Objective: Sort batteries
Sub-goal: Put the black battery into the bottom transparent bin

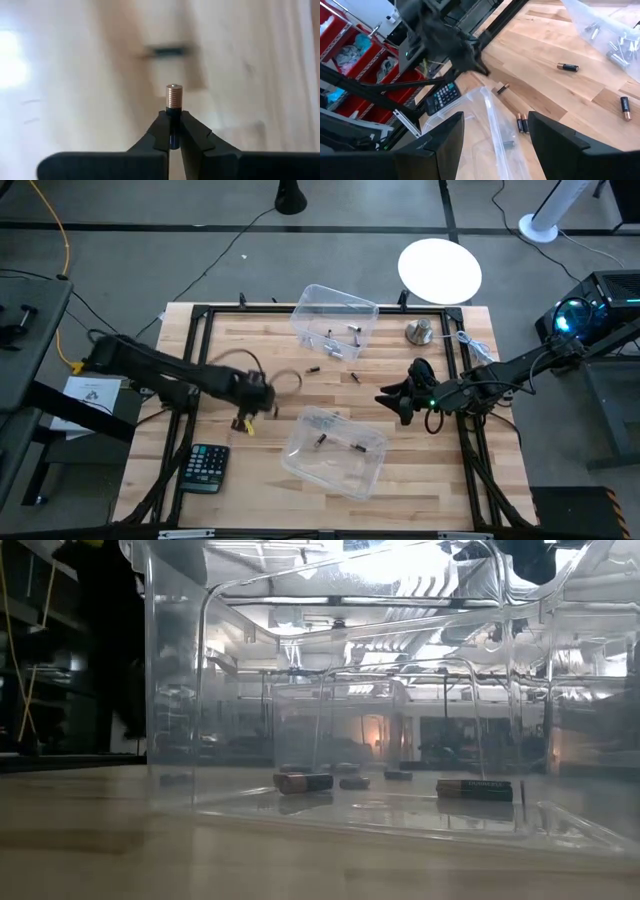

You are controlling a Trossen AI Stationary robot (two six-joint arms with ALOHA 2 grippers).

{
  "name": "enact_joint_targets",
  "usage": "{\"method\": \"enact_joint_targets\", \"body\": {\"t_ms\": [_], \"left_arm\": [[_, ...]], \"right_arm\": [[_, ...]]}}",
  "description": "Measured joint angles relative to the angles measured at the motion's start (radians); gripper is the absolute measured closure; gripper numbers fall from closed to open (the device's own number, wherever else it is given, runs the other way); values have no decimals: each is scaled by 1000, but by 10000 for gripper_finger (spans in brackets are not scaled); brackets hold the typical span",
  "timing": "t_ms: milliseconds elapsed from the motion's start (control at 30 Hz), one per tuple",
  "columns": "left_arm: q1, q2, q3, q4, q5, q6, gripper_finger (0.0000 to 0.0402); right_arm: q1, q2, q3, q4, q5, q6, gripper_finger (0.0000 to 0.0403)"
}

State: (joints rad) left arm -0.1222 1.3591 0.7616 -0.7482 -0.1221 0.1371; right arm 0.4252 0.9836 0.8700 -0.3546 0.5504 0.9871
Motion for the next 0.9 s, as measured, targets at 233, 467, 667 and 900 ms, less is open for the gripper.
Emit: {"method": "enact_joint_targets", "body": {"t_ms": [233, 467, 667, 900], "left_arm": [[104, -193, 44, 234, 105, -108, 396], [-48, -104, 227, 368, 81, 34, 394], [-81, 32, 352, 380, 74, 119, 339], [-48, 81, 483, 227, 51, 103, 250]], "right_arm": [[0, 0, 0, 0, 32, -2, 188], [0, 0, 0, -2, 43, -2, 188], [0, 0, 0, -6, 44, -5, 188], [0, 0, 0, -8, 44, -9, 188]]}}
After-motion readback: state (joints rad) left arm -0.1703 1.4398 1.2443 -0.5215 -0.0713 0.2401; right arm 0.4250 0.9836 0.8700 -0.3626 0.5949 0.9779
